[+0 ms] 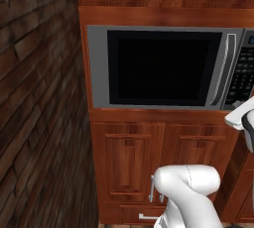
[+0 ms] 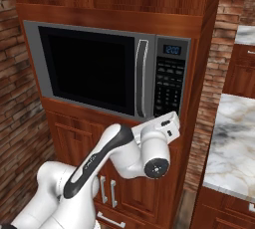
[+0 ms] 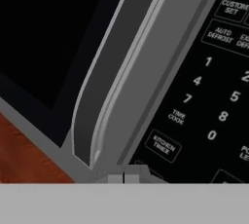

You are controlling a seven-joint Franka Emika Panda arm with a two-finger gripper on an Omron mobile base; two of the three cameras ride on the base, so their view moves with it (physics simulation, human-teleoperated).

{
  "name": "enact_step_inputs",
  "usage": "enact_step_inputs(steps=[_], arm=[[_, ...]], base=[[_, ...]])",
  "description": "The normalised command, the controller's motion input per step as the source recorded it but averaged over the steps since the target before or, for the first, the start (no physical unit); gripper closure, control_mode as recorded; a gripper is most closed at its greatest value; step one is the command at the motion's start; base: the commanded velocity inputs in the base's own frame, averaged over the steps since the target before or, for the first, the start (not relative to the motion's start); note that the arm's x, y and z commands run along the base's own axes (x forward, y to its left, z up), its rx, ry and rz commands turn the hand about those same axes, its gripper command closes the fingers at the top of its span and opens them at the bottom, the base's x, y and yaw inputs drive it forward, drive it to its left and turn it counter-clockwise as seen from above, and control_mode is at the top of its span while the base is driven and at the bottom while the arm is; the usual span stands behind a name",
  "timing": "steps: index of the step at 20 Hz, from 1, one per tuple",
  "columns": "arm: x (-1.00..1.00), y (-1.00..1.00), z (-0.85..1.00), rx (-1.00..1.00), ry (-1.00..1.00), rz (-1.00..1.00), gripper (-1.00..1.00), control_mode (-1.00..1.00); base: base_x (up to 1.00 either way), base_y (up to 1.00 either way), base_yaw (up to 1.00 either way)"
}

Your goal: Place the bowl containing the squash and carrot in the microwave. Close the microwave door and press the start button to microwave the meal.

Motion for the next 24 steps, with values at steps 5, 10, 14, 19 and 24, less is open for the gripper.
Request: enact_step_inputs(steps=[5,10,14,19,24], arm=[[0.03,-0.05,0.00,0.00,0.00,-0.04,1.00,-1.00],[0.10,-0.01,0.00,0.00,0.00,-0.03,1.00,-1.00],[0.17,-0.04,-0.02,0.00,0.00,-0.02,1.00,-1.00],[0.18,-0.13,-0.05,0.00,0.00,0.00,1.00,-1.00],[0.15,-0.14,-0.10,0.00,0.00,0.00,1.00,-1.00]], base=[[0.00,0.00,0.00],[0.00,0.00,0.00],[0.00,0.00,0.00],[0.00,0.00,0.00],[0.00,0.00,0.00]])
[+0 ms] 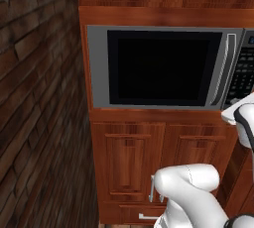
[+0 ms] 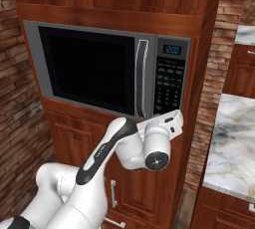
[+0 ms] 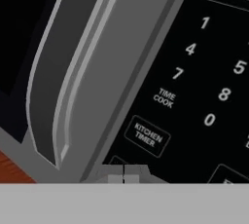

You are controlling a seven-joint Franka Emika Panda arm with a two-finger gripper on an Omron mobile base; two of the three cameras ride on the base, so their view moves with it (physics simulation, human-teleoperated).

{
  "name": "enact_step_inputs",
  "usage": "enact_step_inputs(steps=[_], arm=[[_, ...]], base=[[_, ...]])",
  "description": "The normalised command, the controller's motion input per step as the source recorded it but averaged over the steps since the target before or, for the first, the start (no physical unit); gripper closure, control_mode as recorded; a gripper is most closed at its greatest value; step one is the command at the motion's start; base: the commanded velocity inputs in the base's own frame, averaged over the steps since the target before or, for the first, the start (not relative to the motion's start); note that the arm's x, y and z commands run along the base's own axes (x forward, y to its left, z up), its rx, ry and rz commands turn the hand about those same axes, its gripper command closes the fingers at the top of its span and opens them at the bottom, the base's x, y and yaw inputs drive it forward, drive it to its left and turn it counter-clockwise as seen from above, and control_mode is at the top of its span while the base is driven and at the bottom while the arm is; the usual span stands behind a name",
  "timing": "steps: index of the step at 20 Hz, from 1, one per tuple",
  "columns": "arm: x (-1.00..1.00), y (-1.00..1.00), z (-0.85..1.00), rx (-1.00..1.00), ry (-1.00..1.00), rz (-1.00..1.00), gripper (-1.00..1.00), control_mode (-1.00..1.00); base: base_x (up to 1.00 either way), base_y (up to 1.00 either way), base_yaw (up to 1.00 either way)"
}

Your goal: Place the bowl containing the squash and carrot in the microwave. Close the microwave door and press the start button to microwave the meal.

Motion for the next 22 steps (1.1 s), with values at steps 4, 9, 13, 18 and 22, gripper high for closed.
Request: enact_step_inputs(steps=[4,9,13,18,22], arm=[[0.14,-0.06,-0.12,0.00,0.00,0.00,1.00,-1.00],[0.15,0.00,-0.08,0.00,0.00,0.00,1.00,-1.00],[0.19,-0.01,-0.05,0.00,0.00,0.00,1.00,-1.00],[0.19,-0.01,-0.06,0.00,0.00,0.00,1.00,-1.00],[0.35,0.00,0.00,0.00,0.06,-0.02,1.00,-1.00]], base=[[0.00,0.00,0.00],[0.00,0.00,0.00],[0.00,0.00,0.00],[0.00,0.00,0.00],[0.00,0.00,0.00]])
